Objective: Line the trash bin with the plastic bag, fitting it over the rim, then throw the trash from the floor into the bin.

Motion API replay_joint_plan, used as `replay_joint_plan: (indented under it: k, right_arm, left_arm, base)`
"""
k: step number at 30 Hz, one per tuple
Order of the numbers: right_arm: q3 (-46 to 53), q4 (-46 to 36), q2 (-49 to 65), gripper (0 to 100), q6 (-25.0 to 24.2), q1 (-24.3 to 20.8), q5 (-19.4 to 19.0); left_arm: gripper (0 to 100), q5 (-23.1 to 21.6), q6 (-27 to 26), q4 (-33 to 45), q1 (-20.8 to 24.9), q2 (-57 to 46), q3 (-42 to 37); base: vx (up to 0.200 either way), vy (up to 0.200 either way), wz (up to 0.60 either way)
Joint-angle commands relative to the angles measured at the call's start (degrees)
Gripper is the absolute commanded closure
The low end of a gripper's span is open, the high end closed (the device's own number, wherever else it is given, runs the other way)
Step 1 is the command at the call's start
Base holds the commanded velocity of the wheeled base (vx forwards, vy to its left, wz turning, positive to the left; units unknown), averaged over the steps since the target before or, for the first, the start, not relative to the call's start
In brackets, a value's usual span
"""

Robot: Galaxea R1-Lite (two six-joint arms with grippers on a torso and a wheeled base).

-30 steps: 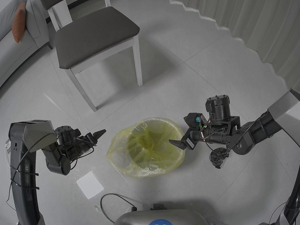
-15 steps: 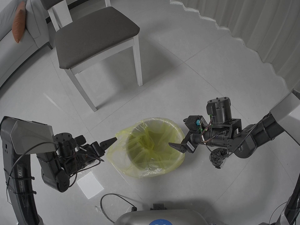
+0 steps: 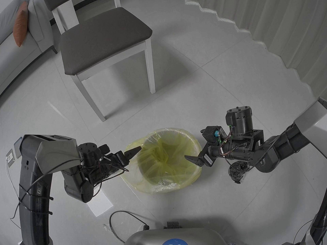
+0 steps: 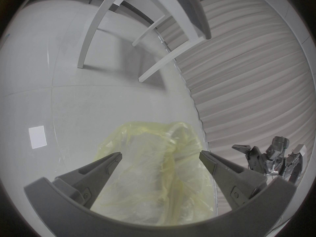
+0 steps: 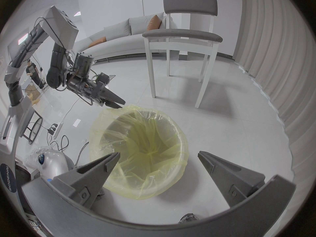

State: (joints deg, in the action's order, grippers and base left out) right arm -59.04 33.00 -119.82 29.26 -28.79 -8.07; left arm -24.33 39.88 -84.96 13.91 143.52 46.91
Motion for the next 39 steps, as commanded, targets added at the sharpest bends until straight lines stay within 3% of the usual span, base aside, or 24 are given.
replay_joint_plan:
  k: [1, 11, 16, 23, 39]
  right_arm:
    - [-0.1, 0.0, -0.8, 0, 0.1, 0.7, 0.0]
    - [0.0, 0.0, -0.9, 0, 0.2, 0.6, 0.0]
    - [1.6, 0.0, -0.4, 0, 0.2, -1.9, -0.1]
    - [7.5, 1.0, -1.2, 0, 0.7, -5.4, -0.4]
    - [9.2, 7.9, -9.1, 0, 1.5, -6.7, -0.9]
  left_arm:
    - [0, 0.0, 0.0, 1.3, -0.3, 5.0, 4.1]
    - [0, 0.3, 0.1, -0.1, -2.0, 4.7, 3.5]
    - [0, 0.7, 1.7, -5.0, -2.2, 3.7, 1.2]
    - [0, 0.4, 1.8, -5.0, -4.3, 0.3, 0.2]
    - [0, 0.0, 1.7, -5.0, -4.3, -10.8, -3.9]
  base:
    - [0.000, 0.000, 0.00]
    - [0.000, 0.000, 0.00]
    - [0.000, 0.000, 0.00]
    - [0.000, 0.000, 0.00]
    - [0.000, 0.000, 0.00]
